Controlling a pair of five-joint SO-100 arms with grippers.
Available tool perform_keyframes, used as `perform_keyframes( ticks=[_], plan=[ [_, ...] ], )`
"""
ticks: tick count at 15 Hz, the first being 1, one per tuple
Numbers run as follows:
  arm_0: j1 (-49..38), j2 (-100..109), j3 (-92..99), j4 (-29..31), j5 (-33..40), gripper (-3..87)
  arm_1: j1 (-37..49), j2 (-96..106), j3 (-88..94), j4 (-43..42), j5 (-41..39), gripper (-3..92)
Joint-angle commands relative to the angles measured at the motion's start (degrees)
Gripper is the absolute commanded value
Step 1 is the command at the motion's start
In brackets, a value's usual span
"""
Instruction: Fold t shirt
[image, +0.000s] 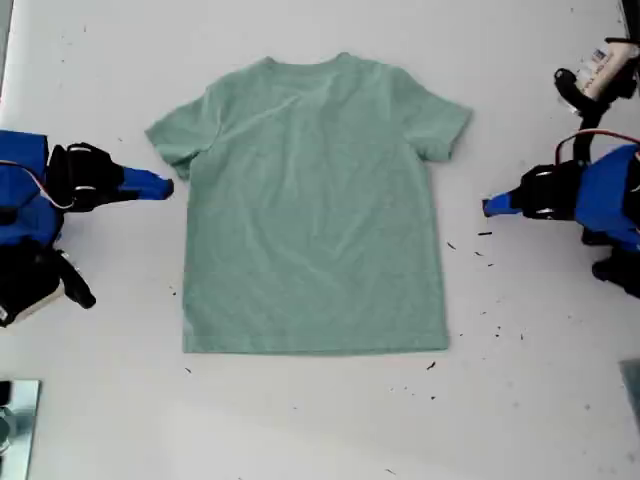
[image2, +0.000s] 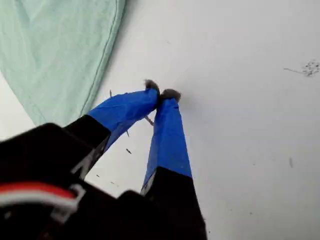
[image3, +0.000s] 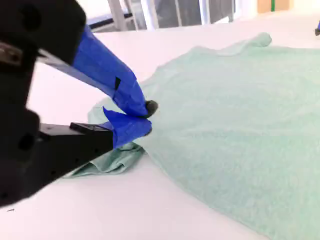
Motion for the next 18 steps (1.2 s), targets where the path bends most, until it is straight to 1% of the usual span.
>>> perform_keyframes(
  ticks=[1,5,6,7,9,10,11,12,13,14,15,16,17,18],
  plan=[
    [1.7,0.5,0.2,-1.1,-1.7,0.0,0.4,0.4,2.6,-1.2,0.1,2.4],
    [1.8,0.5,-0.4,-1.1,0.2,-0.1,1.2,0.4,2.6,-1.3,2.5,2.4],
    [2.1,0.5,-0.4,-1.1,-0.3,-0.1,1.1,0.4,2.6,-1.2,1.8,2.3],
    [2.1,0.5,-0.6,-1.1,-0.3,-0.2,1.1,0.4,2.6,-1.2,2.7,2.4],
    [2.1,0.5,-1.2,-1.1,-0.4,-0.2,-1.3,0.4,1.8,-0.3,5.4,2.4],
    [2.1,0.5,-3.1,-0.7,-1.1,-0.2,-1.5,0.3,-0.8,-0.4,5.2,2.4],
    [1.5,-1.1,-6.5,-1.3,-1.3,-0.3,0.3,-3.5,-6.7,-1.1,2.9,2.4],
    [0.4,-9.0,-13.1,-2.7,-0.2,-0.3,4.0,-14.3,-16.1,-2.0,-1.9,2.4],
    [-0.7,-22.2,-22.1,-5.1,3.1,-0.3,8.6,-28.9,-28.1,-2.1,-8.1,2.4],
    [-2.6,-35.0,-31.3,-6.0,6.9,-0.2,12.6,-43.1,-40.6,-1.9,-14.8,2.4],
    [-4.9,-44.4,-39.4,-5.8,10.7,-0.2,16.1,-55.9,-53.4,0.1,-20.4,2.4],
    [-6.9,-54.4,-47.5,-3.2,13.4,-0.2,19.1,-66.9,-64.3,1.8,-24.8,2.5],
    [-8.0,-61.2,-51.9,-2.5,14.9,-0.2,21.4,-74.9,-71.9,1.8,-27.7,3.2],
    [-8.3,-63.6,-51.9,-3.0,15.0,-0.2,22.9,-81.1,-76.8,1.4,-29.0,6.0]
  ],
)
